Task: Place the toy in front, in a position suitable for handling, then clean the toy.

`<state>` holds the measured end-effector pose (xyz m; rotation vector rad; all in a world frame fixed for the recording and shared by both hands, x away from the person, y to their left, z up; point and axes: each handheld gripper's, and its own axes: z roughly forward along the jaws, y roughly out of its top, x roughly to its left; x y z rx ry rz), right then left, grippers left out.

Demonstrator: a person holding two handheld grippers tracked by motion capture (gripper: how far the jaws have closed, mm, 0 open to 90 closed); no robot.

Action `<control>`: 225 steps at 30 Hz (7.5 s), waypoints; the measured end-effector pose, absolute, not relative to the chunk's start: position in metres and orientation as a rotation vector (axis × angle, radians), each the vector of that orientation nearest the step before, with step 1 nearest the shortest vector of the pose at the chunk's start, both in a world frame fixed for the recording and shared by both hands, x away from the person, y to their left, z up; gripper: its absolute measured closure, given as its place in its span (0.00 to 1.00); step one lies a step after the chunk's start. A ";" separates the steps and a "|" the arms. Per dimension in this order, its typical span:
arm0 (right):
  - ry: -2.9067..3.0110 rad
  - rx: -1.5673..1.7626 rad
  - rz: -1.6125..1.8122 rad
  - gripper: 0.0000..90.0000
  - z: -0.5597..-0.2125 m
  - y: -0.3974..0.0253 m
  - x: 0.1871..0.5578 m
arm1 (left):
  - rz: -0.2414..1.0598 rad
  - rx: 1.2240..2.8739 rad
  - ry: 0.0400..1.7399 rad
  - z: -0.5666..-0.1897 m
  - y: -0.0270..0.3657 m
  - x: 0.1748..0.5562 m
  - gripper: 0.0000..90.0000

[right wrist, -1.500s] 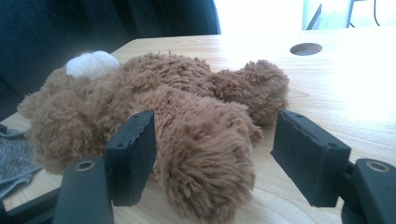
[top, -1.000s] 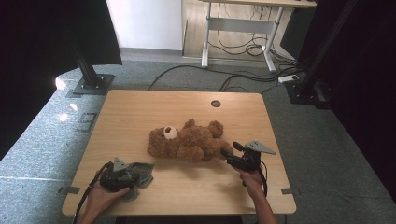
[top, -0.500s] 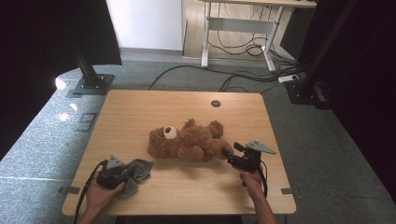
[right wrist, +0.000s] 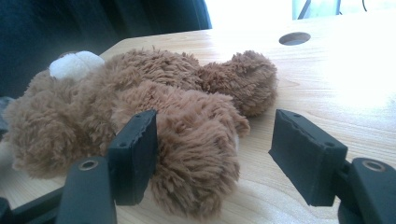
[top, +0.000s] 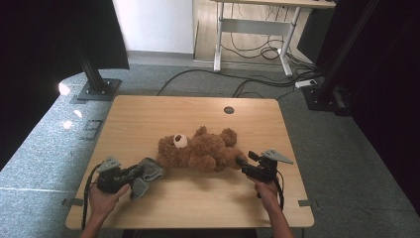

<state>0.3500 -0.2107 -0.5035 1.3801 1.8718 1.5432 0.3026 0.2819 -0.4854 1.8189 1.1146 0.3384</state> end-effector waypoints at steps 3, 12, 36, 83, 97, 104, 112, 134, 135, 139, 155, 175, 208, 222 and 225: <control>1.871 1.355 1.530 0.35 -0.501 -0.209 0.349 | 0.313 1.779 1.074 -0.476 0.283 0.302 0.81; 1.916 1.305 1.532 0.32 -0.488 -0.198 0.363 | 0.263 1.699 0.989 -0.449 0.277 0.307 0.80; 2.131 1.340 1.432 0.38 -0.520 -0.181 0.377 | 0.215 1.786 0.866 -0.444 0.185 0.364 0.80; 2.200 1.312 1.452 0.68 -0.521 -0.182 0.373 | 0.254 1.808 0.777 -0.442 0.143 0.365 0.80; 2.173 1.310 1.440 0.69 -0.520 -0.177 0.367 | 0.214 2.007 0.749 -0.470 0.052 0.377 0.81; 2.196 1.289 1.438 0.69 -0.519 -0.178 0.366 | 0.307 2.061 0.732 -0.477 0.066 0.360 0.81; 2.202 1.289 1.449 0.69 -0.521 -0.182 0.368 | 0.344 2.052 0.807 -0.489 0.115 0.348 0.81; 2.210 1.276 1.473 0.69 -0.525 -0.184 0.369 | 0.403 1.868 0.996 -0.472 0.225 0.343 0.81; 2.211 1.273 1.471 0.69 -0.524 -0.184 0.369 | 0.388 1.854 0.986 -0.470 0.226 0.343 0.81; 2.208 1.273 1.480 0.69 -0.525 -0.183 0.369 | 0.331 1.843 0.917 -0.461 0.207 0.343 0.81; 2.247 1.185 1.461 0.70 -0.526 -0.180 0.360 | 0.165 1.886 0.856 -0.456 0.101 0.387 0.80; 2.343 1.187 1.440 0.70 -0.532 -0.181 0.351 | 0.357 1.784 1.030 -0.446 0.188 0.390 0.80; 2.316 1.204 1.490 0.34 -0.513 -0.161 0.372 | 0.164 1.794 1.017 -0.493 0.210 0.365 0.81; 2.411 1.110 1.473 0.73 -0.530 -0.147 0.355 | 0.144 1.735 0.965 -0.474 0.212 0.350 0.81; 2.413 1.102 1.464 0.75 -0.530 -0.147 0.353 | 0.152 1.741 0.930 -0.461 0.198 0.355 0.81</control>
